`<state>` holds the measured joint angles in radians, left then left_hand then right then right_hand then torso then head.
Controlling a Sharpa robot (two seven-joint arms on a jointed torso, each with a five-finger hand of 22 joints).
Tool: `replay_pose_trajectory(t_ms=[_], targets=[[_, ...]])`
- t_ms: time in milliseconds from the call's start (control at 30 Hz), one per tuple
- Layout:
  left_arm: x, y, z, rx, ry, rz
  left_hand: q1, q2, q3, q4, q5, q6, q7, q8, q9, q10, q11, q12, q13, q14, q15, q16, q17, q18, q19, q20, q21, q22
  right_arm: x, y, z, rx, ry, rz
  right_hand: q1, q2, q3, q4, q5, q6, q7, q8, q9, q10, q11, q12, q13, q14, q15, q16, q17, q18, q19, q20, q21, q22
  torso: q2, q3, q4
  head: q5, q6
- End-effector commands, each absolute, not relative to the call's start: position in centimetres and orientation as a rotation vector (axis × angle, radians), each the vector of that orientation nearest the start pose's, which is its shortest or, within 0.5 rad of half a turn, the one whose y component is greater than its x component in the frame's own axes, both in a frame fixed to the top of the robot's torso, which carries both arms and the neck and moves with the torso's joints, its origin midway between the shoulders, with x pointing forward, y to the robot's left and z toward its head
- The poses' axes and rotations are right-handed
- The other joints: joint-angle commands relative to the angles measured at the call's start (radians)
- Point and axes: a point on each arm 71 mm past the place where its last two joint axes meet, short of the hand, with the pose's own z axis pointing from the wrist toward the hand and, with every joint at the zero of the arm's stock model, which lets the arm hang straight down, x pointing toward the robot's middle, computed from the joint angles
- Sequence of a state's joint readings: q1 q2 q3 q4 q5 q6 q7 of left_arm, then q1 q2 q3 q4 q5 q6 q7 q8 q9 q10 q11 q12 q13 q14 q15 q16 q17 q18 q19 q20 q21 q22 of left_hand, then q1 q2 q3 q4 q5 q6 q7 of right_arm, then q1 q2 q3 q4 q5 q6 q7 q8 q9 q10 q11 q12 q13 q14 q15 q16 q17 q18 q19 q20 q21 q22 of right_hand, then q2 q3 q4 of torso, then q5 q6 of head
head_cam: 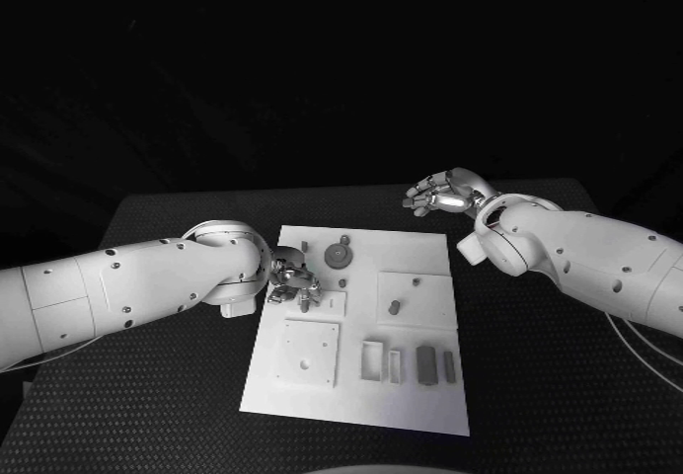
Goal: Assemble the parts on the task board
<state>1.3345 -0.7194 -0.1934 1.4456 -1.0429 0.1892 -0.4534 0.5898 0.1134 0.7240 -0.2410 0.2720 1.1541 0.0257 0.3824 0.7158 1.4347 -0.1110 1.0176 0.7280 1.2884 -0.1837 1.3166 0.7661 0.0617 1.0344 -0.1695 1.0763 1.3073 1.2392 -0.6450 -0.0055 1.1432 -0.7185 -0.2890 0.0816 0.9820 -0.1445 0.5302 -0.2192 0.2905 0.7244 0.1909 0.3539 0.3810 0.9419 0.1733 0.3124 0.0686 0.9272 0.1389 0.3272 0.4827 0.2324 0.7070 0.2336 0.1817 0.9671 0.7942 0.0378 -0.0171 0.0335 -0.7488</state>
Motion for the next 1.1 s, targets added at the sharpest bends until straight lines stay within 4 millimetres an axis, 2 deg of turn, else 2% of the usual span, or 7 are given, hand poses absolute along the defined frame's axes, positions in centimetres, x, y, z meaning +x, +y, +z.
replay_pose_trajectory(t_ms=[33,1100], targets=[[48.82,17.72,-22.12,0.002,2.403,-0.429,0.042,0.033,0.013,-0.016,0.003,0.098,-0.049,0.004,0.002,-0.027,-0.022,0.007,-0.002,-0.002,-0.003,0.005,-0.001,0.017,-0.009,-0.095,0.006,0.017,56.22,-21.49,-17.72,0.537,1.65,0.989,-0.01,0.0,-0.003,0.004,0.004,0.006,0.014,0.006,-0.001,0.009,0.001,-0.004,-0.001,-0.003,0.007,-0.004,-0.001,0.007,-0.005,0.0,-0.003,0.001,0.0,-0.0001,0.0006,0.0,-0.001],[49.33,17.41,-22.07,-0.002,2.361,-0.424,0.043,0.032,0.009,-0.011,-0.004,0.096,-0.048,0.003,0.002,-0.027,-0.021,0.008,-0.004,-0.003,-0.003,0.005,-0.003,0.016,-0.01,-0.094,0.006,0.016,56.2,-21.45,-17.71,0.536,1.649,0.991,-0.009,0.0,-0.004,0.004,0.004,0.006,0.014,0.007,-0.002,0.01,0.001,-0.006,-0.001,-0.003,0.008,-0.005,-0.001,0.007,-0.004,0.0,-0.005,0.003,0.0,-0.0009,0.0003,-0.002,0.0]])
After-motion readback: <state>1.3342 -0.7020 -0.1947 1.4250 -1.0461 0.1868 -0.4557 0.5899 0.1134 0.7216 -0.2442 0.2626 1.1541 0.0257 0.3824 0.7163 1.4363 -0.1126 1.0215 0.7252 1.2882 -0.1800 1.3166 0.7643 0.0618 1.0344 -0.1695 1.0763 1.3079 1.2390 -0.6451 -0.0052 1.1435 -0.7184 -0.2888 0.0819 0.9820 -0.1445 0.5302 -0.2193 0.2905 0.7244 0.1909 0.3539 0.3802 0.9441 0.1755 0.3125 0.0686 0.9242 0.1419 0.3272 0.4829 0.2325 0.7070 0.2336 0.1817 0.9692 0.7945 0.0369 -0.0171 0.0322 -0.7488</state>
